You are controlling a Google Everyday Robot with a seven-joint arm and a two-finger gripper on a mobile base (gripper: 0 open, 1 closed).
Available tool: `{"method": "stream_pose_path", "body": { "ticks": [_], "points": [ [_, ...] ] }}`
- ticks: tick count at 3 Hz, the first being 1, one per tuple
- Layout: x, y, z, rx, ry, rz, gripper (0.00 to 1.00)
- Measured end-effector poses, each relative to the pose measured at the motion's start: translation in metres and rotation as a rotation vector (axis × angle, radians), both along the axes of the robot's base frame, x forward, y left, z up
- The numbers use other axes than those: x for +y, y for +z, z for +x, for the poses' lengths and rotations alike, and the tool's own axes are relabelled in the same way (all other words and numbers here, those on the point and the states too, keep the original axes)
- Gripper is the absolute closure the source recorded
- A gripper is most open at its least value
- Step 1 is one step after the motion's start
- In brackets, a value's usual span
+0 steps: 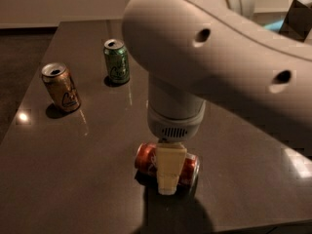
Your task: Place coke can upright
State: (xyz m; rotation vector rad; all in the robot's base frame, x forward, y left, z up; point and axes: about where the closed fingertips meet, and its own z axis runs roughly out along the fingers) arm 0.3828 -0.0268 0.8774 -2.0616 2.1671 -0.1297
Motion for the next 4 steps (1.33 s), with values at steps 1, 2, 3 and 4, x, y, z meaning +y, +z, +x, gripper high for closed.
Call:
{"method": "stream_pose_path", "body": {
  "ticks": [1, 2, 3, 4],
  "points": [
    [0.005, -0.014, 0.001, 0.039, -0.016, -0.012, 0.00],
    [0.009, -0.024, 0.000, 0.079, -0.021, -0.025, 0.00],
    [0.010, -0.030, -0.002, 0.115, -0.017, -0.034, 0.12],
    [0.012, -0.032, -0.004, 0.136, -0.012, -0.038, 0.35]
  ]
}}
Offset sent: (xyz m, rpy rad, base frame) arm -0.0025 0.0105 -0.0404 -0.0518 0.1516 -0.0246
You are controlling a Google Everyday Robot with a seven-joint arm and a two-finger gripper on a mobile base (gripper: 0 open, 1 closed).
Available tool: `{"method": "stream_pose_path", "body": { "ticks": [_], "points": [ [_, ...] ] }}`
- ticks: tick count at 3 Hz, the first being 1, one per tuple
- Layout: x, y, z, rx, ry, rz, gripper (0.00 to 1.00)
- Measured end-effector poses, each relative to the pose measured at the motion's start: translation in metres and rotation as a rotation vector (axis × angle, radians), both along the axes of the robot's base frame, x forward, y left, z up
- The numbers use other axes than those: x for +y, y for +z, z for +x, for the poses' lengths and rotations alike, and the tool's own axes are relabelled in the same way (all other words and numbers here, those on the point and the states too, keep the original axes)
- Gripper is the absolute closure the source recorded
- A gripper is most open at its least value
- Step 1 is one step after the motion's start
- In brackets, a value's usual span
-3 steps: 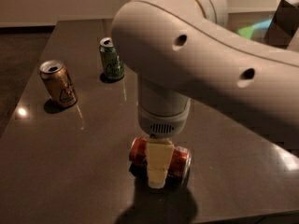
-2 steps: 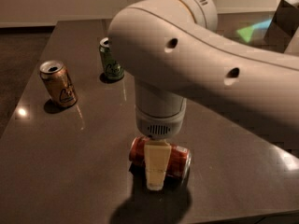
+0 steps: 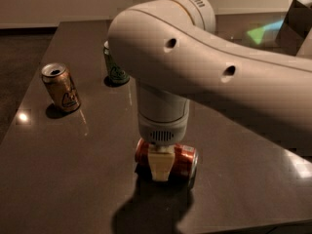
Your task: Place coke can upright
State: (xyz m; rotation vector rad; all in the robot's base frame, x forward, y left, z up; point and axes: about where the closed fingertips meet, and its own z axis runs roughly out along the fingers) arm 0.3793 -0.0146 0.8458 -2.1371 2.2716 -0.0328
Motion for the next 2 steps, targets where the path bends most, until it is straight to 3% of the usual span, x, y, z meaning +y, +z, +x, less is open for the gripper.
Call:
{"method": "stream_pose_path", "body": {
  "ticks": [1, 2],
  "points": [
    [0.002, 0.003, 0.002, 0.012, 0.005, 0.009, 0.59],
    [-0.002, 0.020, 0.010, 0.014, 0.003, 0.068, 0.82]
  ]
}}
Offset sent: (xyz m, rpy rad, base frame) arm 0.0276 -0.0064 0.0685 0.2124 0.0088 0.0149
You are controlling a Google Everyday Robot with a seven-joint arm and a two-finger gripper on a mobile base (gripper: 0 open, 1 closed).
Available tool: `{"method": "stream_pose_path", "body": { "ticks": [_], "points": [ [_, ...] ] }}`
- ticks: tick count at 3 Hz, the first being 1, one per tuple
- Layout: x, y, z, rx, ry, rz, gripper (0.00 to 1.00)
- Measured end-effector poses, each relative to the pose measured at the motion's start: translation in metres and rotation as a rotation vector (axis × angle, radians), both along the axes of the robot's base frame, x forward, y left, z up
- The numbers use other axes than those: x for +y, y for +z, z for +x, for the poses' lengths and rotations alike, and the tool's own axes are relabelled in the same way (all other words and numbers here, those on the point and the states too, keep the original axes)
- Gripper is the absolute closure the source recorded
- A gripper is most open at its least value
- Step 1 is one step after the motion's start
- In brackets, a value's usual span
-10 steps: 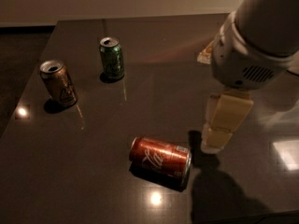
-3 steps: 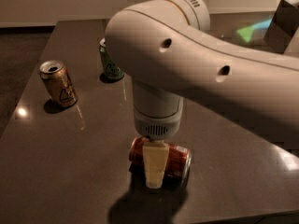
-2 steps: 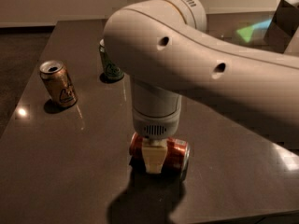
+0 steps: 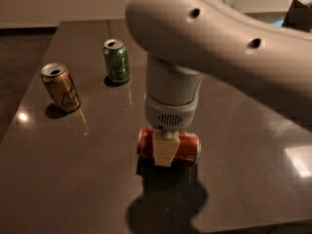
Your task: Place coke can upright
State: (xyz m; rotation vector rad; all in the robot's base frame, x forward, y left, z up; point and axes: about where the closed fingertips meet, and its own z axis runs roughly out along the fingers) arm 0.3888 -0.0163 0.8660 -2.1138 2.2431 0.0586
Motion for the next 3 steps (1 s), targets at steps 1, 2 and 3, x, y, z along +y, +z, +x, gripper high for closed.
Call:
{"method": "stream_pose_path", "body": {
  "ticks": [1, 2, 3],
  "points": [
    [-0.004, 0.036, 0.018, -0.019, 0.004, 0.136, 1.00],
    [-0.010, 0.069, 0.036, -0.047, 0.020, 0.323, 1.00],
    [-0.016, 0.077, 0.040, -0.071, 0.011, 0.496, 1.00]
  ]
}}
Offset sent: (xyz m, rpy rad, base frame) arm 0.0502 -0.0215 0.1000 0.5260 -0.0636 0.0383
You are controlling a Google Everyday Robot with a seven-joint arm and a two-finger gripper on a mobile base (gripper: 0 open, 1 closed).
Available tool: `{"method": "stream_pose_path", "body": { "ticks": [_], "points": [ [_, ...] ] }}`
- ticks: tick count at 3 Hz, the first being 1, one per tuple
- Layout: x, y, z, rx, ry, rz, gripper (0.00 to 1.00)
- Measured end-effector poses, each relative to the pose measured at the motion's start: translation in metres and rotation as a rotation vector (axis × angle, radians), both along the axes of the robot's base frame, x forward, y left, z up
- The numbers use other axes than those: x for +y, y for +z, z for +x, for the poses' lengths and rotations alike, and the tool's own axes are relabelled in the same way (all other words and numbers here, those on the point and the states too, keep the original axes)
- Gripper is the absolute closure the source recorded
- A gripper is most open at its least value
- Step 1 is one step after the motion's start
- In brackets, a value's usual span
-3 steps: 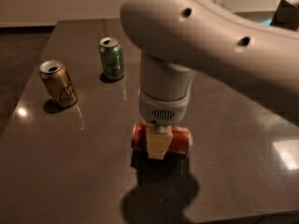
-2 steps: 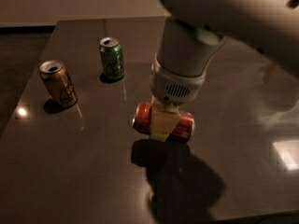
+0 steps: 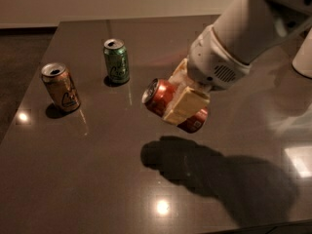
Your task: Place coke can upright
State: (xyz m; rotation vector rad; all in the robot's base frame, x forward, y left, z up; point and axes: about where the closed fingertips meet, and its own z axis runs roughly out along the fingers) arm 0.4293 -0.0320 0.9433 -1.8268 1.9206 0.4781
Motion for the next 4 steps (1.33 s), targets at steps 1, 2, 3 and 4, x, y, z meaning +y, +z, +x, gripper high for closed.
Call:
{"method": "stream_pose_path", "body": {
  "ticks": [1, 2, 3, 4],
  "points": [
    [-0.005, 0.004, 0.002, -0.037, -0.034, 0.168, 1.00],
    [-0.010, 0.003, 0.003, -0.071, -0.075, 0.316, 1.00],
    [-0.016, -0.005, 0.005, -0.098, -0.104, 0.475, 1.00],
    [-0.020, -0.013, 0.006, -0.116, -0.089, 0.595, 1.00]
  ]
}}
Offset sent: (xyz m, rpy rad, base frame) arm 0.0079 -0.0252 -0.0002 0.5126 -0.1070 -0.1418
